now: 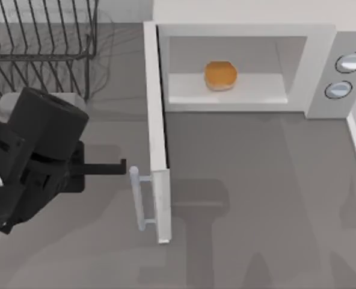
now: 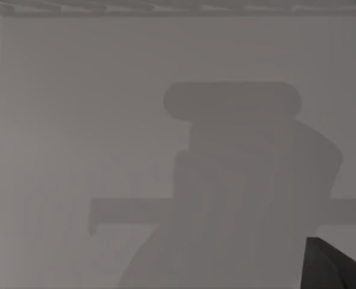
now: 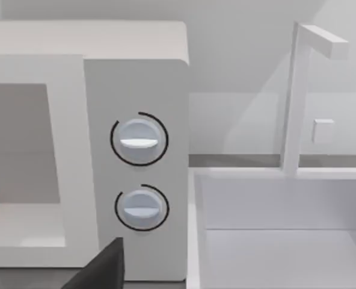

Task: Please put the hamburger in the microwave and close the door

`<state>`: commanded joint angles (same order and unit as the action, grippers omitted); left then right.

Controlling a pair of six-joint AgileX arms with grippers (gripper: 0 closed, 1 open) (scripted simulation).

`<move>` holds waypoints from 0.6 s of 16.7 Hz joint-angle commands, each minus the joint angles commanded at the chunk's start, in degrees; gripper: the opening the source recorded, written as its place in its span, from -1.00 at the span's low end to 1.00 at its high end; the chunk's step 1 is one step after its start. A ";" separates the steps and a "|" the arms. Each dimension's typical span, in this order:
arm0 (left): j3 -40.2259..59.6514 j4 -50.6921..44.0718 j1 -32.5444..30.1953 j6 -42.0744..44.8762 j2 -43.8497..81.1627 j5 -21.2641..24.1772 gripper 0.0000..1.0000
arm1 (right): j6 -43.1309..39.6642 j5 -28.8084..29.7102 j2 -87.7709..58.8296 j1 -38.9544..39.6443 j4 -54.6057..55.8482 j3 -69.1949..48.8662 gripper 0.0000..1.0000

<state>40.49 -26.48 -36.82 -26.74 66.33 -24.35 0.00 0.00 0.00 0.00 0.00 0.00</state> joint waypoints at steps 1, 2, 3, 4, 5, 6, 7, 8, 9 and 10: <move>-1.63 2.83 0.01 0.02 0.73 0.02 -1.00 | 0.00 0.00 0.00 0.00 0.00 0.00 1.00; -3.26 6.01 0.01 0.05 1.42 0.03 -1.00 | 0.00 0.00 0.00 0.00 0.00 0.00 1.00; -4.94 9.40 0.02 0.08 2.08 0.03 -1.00 | 0.00 0.00 0.00 0.00 0.00 0.00 1.00; -6.74 12.69 0.03 0.12 2.74 0.02 -1.00 | 0.00 0.00 0.00 0.00 0.00 0.00 1.00; -8.61 15.60 0.04 0.14 3.46 0.03 -1.00 | 0.00 0.00 0.00 0.00 0.00 0.00 1.00; -10.41 17.92 0.04 0.16 4.26 0.03 -1.00 | 0.00 0.00 0.00 0.00 0.00 0.00 1.00; -11.94 19.64 0.03 0.18 5.10 0.05 -1.00 | 0.00 0.00 0.00 0.00 0.00 0.00 1.00; -12.98 20.75 0.03 0.21 5.82 0.07 -1.00 | 0.00 0.00 0.00 0.00 0.00 0.00 1.00; -13.43 21.24 0.02 0.22 6.23 0.08 -1.00 | 0.00 0.00 0.00 0.00 0.00 0.00 1.00; -13.45 21.27 0.02 0.22 6.26 0.08 -1.00 | 0.00 0.00 0.00 0.00 0.00 0.00 1.00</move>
<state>27.05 -5.21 -36.80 -26.52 72.58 -24.28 0.00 0.00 0.00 0.00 0.00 0.00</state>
